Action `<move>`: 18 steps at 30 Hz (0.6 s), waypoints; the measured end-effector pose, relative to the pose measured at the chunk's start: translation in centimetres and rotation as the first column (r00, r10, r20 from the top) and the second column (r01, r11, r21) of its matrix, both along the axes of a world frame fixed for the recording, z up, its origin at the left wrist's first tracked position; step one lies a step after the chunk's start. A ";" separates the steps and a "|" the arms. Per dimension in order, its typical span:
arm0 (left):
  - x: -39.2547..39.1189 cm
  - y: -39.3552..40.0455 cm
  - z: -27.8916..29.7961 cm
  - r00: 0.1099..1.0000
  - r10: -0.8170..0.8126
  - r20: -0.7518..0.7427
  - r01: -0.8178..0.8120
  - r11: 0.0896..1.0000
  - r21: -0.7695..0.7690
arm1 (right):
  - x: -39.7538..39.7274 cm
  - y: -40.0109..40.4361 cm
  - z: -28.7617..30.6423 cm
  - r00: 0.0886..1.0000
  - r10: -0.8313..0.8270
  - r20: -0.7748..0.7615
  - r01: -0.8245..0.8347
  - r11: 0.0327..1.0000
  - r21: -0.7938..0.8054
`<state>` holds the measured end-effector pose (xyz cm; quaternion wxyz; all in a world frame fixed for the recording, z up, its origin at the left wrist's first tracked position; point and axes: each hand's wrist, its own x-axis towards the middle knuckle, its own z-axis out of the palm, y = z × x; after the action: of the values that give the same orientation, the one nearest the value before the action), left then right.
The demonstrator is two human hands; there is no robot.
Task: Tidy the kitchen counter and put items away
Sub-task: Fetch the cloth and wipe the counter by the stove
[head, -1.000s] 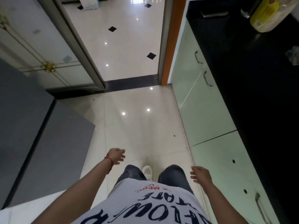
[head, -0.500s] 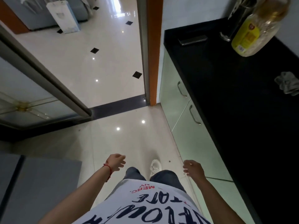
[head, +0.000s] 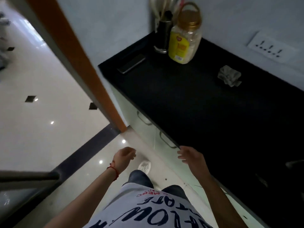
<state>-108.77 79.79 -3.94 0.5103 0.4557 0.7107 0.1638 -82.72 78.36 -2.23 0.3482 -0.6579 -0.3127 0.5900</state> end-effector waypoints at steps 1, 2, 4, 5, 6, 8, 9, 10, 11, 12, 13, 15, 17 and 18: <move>0.7 2.0 0.9 0.996 -0.086 -0.004 0.086 0.994 0.065 | 0.4 0.6 0.7 0.998 -0.064 -0.015 0.064 0.998 0.025; 1.4 4.1 1.7 0.986 -0.170 0.000 0.168 0.977 0.130 | 0.8 1.2 1.2 0.992 -0.123 -0.013 0.123 0.991 0.051; 3.0 7.8 3.1 0.954 -0.300 0.018 0.289 0.931 0.225 | 1.5 2.4 1.8 0.973 -0.228 0.025 0.225 0.970 0.092; 3.9 9.6 3.7 0.937 -0.348 0.017 0.334 0.910 0.247 | 1.9 3.0 1.9 0.958 -0.282 0.051 0.276 0.956 0.097; 4.8 11.4 4.1 0.918 -0.397 -0.005 0.384 0.885 0.264 | 2.2 3.6 1.9 0.939 -0.336 0.074 0.328 0.940 0.097; 6.7 14.3 4.4 0.876 -0.477 -0.068 0.472 0.821 0.322 | 2.5 4.7 1.9 0.901 -0.416 0.127 0.405 0.909 0.101; 7.6 15.7 4.2 0.855 -0.508 -0.107 0.509 0.781 0.362 | 2.6 5.2 1.9 0.880 -0.449 0.154 0.437 0.893 0.107; 8.7 17.0 3.9 0.825 -0.542 -0.163 0.558 0.734 0.387 | 2.7 5.7 1.9 0.861 -0.479 0.173 0.466 0.877 0.114; 9.7 18.3 3.5 0.788 -0.572 -0.226 0.611 0.684 0.400 | 2.7 6.1 1.9 0.844 -0.501 0.192 0.487 0.866 0.119; 10.8 19.4 3.1 0.744 -0.597 -0.301 0.667 0.636 0.388 | 2.7 6.7 2.0 0.832 -0.515 0.206 0.500 0.857 0.123; 11.8 20.4 2.6 0.692 -0.614 -0.380 0.722 0.588 0.365 | 2.7 7.2 2.1 0.825 -0.518 0.225 0.503 0.855 0.124; 14.0 22.1 1.7 0.563 -0.641 -0.522 0.822 0.500 0.273 | 3.1 8.6 2.2 0.811 -0.512 0.283 0.496 0.858 0.131; 15.5 23.4 0.6 0.441 -0.664 -0.604 0.882 0.446 0.154 | 4.1 10.3 2.3 0.805 -0.502 0.316 0.484 0.864 0.140; 15.9 23.9 0.1 0.394 -0.668 -0.632 0.898 0.427 0.109 | 4.8 11.3 2.4 0.813 -0.487 0.318 0.470 0.872 0.135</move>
<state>-92.84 103.66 -3.81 0.2053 0.8686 0.4448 -0.0750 -77.91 89.63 0.14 0.4418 -0.7987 -0.2073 0.3519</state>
